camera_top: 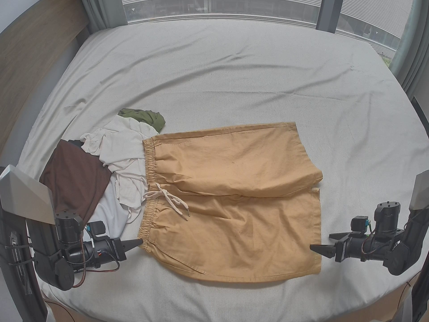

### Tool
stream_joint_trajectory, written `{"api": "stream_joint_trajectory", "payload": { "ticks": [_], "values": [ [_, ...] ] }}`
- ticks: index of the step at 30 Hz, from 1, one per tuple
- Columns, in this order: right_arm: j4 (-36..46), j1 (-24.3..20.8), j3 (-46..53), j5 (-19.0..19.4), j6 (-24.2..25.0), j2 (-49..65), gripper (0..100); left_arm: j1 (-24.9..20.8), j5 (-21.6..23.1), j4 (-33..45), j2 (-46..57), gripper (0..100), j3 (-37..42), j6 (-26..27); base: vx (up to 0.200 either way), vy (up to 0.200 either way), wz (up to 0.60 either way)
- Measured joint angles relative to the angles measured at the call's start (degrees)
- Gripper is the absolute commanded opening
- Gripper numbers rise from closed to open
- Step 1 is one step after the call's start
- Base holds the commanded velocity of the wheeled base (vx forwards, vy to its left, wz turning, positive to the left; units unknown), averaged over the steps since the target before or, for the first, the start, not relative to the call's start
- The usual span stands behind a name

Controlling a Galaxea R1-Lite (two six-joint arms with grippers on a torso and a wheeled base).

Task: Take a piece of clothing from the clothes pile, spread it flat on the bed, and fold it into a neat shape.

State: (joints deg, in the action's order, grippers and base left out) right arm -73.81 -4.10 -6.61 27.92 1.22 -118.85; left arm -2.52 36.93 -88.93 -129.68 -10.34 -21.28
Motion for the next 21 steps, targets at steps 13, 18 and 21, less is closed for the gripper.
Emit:
{"api": "stream_joint_trajectory", "payload": {
  "ticks": [13, 18, 21],
  "values": [
    [4.86, -2.86, 4.41, 0.16, -0.95, -0.45, 100, -0.04, 0.05, 0.00, -0.04, 0, 0.06, 0.51, 0.000, 0.000, 0.00],
    [4.71, -3.86, 4.71, 0.22, -0.95, -1.27, 100, 0.00, 0.07, 0.00, 0.02, 0, 0.06, 0.54, 0.000, 0.000, 0.00],
    [4.22, -4.11, 4.72, 0.22, -1.00, -2.38, 100, 0.02, 0.10, -0.02, 0.05, 0, 0.06, 0.55, 0.000, 0.000, 0.00]
  ]
}}
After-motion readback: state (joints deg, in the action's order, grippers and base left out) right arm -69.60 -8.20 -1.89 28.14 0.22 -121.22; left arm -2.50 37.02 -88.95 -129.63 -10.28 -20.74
